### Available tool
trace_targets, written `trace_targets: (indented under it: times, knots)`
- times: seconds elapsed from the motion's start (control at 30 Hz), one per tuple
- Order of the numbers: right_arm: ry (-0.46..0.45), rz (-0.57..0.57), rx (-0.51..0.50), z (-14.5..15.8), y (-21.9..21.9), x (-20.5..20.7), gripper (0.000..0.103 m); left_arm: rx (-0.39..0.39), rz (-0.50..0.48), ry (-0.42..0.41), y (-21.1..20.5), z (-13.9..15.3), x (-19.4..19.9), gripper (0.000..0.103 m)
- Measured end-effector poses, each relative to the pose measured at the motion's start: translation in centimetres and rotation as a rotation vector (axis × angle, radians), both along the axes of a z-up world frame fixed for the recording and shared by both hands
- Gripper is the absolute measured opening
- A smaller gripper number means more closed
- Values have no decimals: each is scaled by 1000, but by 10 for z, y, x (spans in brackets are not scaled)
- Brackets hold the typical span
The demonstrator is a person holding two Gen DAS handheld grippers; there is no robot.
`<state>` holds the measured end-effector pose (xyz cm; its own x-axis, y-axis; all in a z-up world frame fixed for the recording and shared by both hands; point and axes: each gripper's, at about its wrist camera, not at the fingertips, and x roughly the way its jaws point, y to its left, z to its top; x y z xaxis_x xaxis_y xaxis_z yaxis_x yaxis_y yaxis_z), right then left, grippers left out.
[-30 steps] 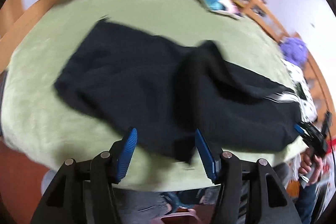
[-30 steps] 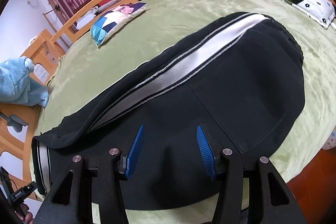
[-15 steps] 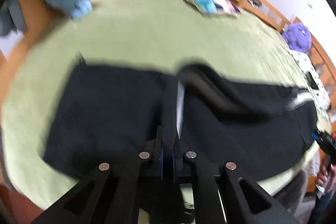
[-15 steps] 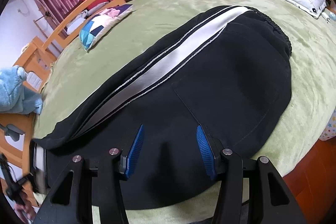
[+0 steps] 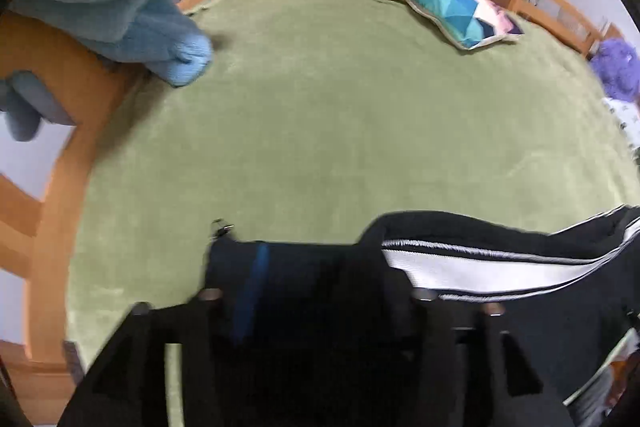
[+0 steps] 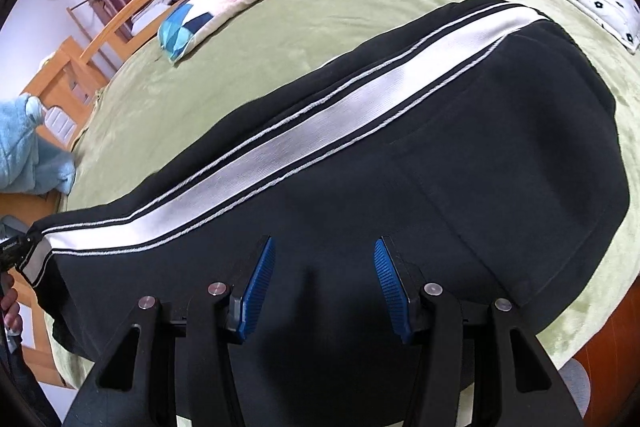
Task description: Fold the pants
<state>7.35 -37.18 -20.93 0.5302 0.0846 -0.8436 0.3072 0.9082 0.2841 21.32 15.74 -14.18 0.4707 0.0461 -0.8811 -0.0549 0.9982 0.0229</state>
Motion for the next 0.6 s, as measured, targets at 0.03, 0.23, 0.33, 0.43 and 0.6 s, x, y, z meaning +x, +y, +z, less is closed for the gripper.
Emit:
trace_targets:
  times: [0.03,0.23,0.33,0.43,0.6]
  knots:
    - [1,5,-3,-1,2,0,51,-5,18,-8,6,1,-3,69]
    - [-8,21,27,-4,0,-6,51,-75,41,-15,33,8,-32,73]
    - [-18,17,45,-4,-1,-12,51,-30,45,-39,33,19,-41,73]
    - [-31,20,60,0,-1,-17,51,-83,83,-83,44,40,-42,73]
    - [-49,9,64,7,-4,-26,51,-87,49,-129,32,62,-37,75]
